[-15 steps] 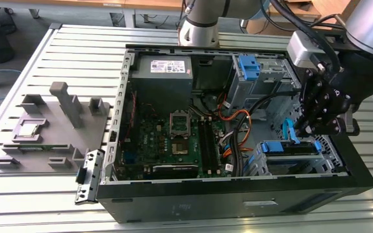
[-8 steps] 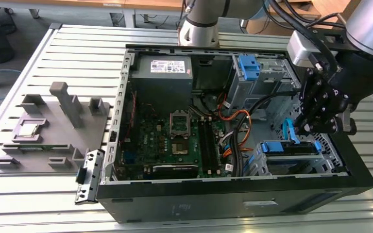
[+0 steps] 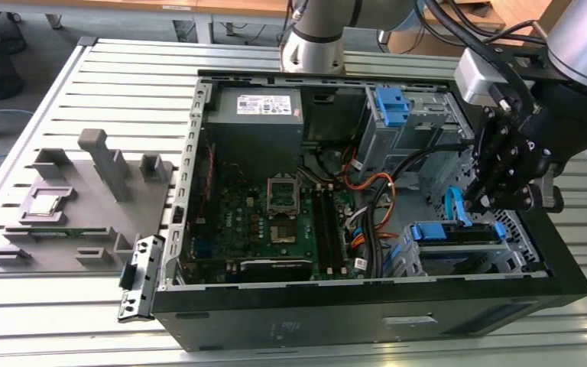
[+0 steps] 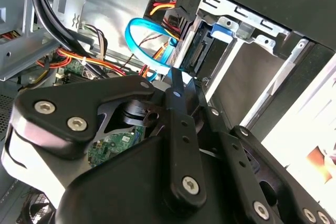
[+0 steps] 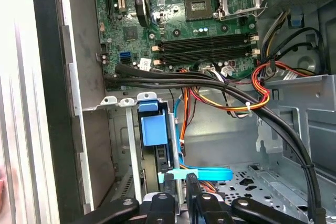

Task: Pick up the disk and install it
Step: 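Insert the first disk wire, then insert the second disk wire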

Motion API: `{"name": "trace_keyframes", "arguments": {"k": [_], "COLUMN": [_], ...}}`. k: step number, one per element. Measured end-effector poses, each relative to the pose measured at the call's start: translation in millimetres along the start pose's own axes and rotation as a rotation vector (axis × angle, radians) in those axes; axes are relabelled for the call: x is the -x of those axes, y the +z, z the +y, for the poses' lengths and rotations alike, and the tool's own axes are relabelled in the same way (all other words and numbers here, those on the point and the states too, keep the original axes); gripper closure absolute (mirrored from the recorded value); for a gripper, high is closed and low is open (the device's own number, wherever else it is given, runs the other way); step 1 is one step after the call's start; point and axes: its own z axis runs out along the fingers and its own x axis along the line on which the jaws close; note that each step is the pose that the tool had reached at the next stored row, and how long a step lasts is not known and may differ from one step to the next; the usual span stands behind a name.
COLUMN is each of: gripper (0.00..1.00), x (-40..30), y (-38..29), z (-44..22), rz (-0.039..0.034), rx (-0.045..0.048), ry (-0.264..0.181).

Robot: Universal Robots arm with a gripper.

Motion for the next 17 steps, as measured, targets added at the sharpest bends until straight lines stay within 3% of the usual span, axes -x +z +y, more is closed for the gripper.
{"name": "trace_keyframes", "arguments": {"k": [12, 17], "gripper": [0.76, 0.76], "x": [0.0, 0.1], "y": [-0.2, -4.6], "z": [-0.5, -0.6], "rz": [-0.0001, 0.0000], "rx": [0.0000, 0.0000], "ry": [0.000, 0.000]}}
